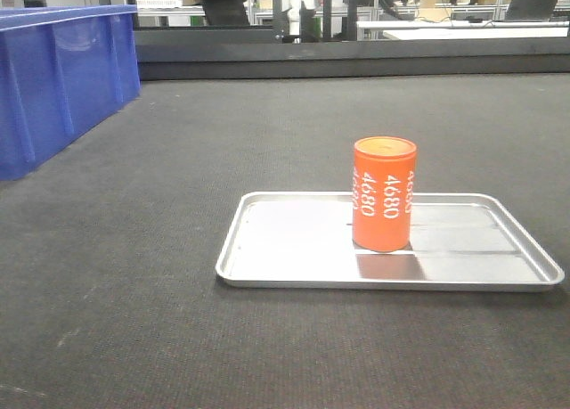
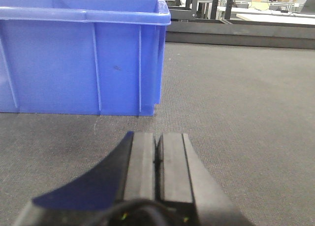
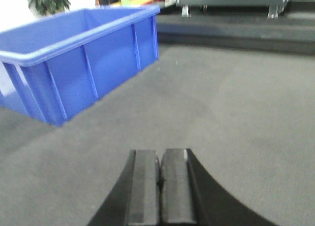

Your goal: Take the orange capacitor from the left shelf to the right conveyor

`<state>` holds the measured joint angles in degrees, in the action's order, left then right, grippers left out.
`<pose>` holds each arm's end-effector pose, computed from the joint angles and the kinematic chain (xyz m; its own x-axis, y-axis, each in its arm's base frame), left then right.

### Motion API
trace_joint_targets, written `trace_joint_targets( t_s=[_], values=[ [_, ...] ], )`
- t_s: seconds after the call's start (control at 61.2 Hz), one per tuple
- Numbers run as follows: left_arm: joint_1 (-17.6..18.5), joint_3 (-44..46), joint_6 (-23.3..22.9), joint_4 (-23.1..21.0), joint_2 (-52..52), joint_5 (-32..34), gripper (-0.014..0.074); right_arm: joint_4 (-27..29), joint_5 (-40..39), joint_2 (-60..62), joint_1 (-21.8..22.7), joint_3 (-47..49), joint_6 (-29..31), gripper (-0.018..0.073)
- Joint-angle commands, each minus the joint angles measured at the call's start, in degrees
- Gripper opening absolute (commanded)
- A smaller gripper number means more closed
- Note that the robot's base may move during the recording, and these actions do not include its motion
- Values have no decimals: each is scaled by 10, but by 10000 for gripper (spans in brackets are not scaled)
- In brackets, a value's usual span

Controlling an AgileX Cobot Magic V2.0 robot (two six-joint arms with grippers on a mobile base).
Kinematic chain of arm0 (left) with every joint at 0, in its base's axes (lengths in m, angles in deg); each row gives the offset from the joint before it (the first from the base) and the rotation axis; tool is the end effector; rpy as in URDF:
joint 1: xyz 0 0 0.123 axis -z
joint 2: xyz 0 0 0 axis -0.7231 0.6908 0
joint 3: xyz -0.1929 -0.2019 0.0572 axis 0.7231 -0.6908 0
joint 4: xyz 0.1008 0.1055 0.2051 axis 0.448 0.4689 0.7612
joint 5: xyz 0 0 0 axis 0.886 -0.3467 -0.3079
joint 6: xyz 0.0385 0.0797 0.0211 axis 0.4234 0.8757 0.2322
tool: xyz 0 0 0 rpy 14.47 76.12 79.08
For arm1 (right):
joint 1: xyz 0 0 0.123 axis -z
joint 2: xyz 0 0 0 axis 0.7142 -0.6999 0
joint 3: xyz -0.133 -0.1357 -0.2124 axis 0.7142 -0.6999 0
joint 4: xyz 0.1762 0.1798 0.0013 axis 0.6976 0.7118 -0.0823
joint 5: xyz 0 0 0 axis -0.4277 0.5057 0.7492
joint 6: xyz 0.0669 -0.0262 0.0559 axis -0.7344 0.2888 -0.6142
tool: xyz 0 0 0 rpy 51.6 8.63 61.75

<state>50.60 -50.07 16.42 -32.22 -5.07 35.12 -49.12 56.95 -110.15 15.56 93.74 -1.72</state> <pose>0.0558 -0.0046 0.1982 0.0088 -0.0422 -0.9991 0.0799 0.9959 -0.0413 0.1720 0.0997 0.2999 -0.1197 0.1057 -0.9872 -0.4895 0.8588 0.1513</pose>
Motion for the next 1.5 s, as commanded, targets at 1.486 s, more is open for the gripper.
trace_joint_targets(
  t_s=[1.486],
  values=[
    [4, -15, -1, -3, -3, 50, -125, -1, 174, 560, 336, -236, 72, 55]
  ],
)
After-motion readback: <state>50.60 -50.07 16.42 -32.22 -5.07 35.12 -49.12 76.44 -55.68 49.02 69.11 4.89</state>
